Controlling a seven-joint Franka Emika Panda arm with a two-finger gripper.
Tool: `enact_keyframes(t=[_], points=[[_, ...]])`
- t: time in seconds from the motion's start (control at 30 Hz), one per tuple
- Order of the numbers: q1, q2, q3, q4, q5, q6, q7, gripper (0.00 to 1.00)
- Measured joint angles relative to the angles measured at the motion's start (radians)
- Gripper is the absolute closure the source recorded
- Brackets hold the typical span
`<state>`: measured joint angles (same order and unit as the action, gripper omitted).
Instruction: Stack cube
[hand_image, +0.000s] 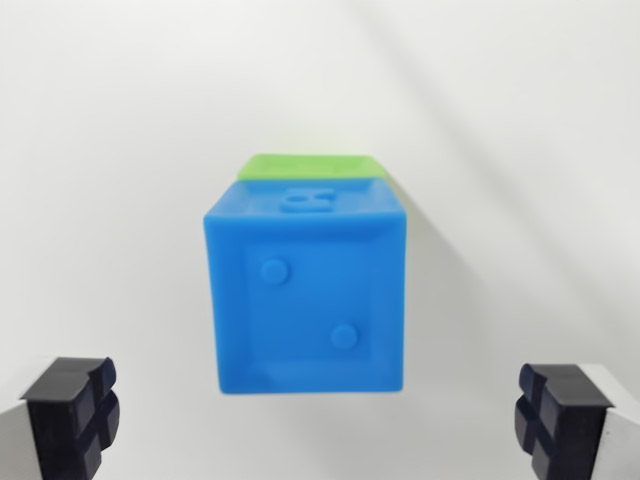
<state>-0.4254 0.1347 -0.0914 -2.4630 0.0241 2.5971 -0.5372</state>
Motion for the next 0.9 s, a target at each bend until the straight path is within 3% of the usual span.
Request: enact_keyframes(t=[0.47, 0.9], points=[[0.000, -0.133, -0.001, 0.019, -0.022, -0.150, 0.016, 0.00], [-0.001, -0.233, -0.001, 0.067, -0.033, -0.296, 0.024, 0.00]])
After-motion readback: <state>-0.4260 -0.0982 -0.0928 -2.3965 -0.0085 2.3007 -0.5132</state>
